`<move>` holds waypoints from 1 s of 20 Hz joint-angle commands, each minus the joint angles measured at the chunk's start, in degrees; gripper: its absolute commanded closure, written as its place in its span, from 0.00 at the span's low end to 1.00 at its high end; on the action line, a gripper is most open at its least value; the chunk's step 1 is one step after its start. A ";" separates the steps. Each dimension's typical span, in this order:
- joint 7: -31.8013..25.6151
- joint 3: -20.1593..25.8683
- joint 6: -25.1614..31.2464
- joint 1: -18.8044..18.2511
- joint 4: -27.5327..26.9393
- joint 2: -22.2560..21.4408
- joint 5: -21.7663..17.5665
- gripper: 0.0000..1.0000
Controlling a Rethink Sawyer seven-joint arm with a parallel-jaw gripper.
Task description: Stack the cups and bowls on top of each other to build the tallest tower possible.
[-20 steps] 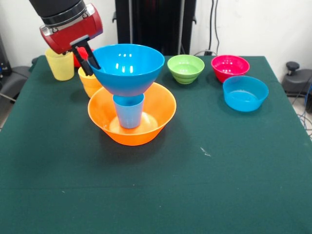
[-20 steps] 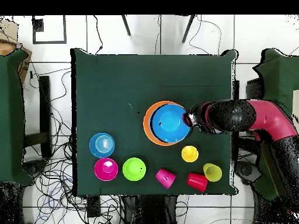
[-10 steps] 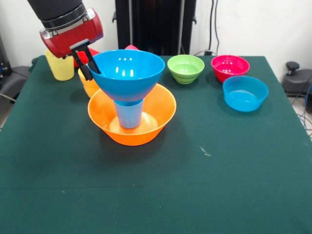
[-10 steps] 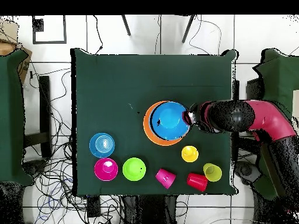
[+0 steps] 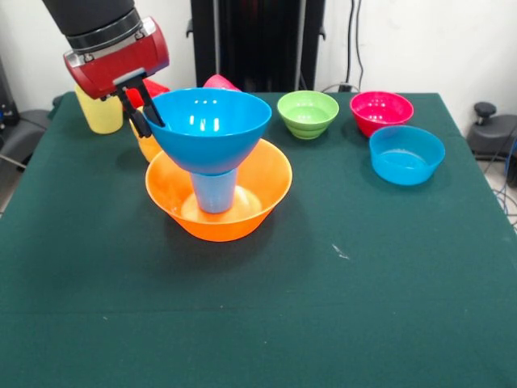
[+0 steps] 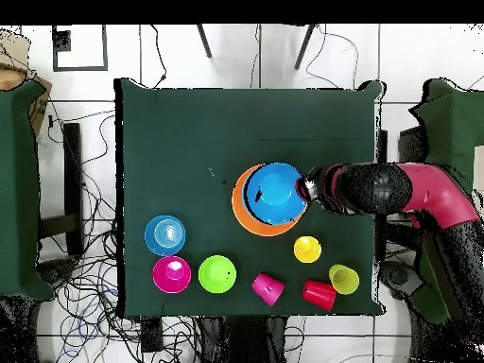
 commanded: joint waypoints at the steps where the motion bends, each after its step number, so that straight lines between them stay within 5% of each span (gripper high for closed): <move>1: -9.35 -3.90 -1.87 2.20 2.29 2.48 -3.40 1.00; 20: -8.42 -6.09 -1.09 3.24 1.90 2.85 -4.56 1.00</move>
